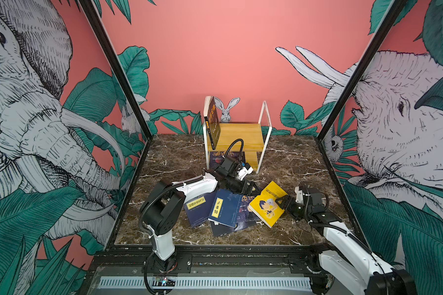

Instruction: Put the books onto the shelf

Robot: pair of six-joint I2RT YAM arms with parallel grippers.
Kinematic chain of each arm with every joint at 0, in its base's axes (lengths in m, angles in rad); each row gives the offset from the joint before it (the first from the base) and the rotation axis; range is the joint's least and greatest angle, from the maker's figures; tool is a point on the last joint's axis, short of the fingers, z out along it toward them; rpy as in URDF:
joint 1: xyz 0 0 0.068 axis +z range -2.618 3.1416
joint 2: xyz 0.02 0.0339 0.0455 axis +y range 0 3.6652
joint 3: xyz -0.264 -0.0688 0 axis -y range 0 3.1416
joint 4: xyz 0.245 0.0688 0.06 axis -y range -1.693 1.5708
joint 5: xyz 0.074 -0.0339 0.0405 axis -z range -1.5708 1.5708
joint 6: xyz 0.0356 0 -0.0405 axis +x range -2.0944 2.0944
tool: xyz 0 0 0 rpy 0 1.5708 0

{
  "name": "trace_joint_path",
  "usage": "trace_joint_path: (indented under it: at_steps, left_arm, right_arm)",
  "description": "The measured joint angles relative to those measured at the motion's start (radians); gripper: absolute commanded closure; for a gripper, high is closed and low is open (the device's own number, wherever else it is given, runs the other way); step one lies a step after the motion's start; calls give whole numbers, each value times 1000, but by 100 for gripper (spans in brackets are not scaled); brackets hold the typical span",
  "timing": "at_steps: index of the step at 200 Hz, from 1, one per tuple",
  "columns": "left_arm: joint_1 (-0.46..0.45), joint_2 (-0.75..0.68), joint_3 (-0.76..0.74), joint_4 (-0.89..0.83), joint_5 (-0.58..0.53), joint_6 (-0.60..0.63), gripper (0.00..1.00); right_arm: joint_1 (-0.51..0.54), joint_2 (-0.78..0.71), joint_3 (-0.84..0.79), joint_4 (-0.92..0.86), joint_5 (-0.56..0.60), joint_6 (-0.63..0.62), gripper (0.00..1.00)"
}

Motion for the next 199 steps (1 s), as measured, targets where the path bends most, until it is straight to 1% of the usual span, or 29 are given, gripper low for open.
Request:
trace_joint_path:
  at_steps: [7,28,46,85,122,153,176,199]
  left_arm:
    - [0,12,11,-15,-1,0,5]
    - [0,65,60,-40,1,-3,5]
    - [0,95,71,-46,6,-13,6]
    - [0,107,71,-57,19,-37,6]
    - [-3,109,71,-61,27,-45,7]
    - [-13,132,73,-61,39,-62,13]
    - [-40,159,89,-60,58,-76,17]
    - [-72,190,110,-60,74,-91,25]
  right_arm:
    - [0,6,0,7,-2,7,36]
    - [1,28,-10,32,-4,14,40]
    - [2,53,-23,47,-6,26,43]
    - [2,65,-37,72,-3,34,42]
    - [2,51,-81,135,1,53,43]
    - [2,50,-98,175,5,63,43]
    - [2,43,-108,190,7,65,42]
    - [3,26,-123,197,16,71,42]
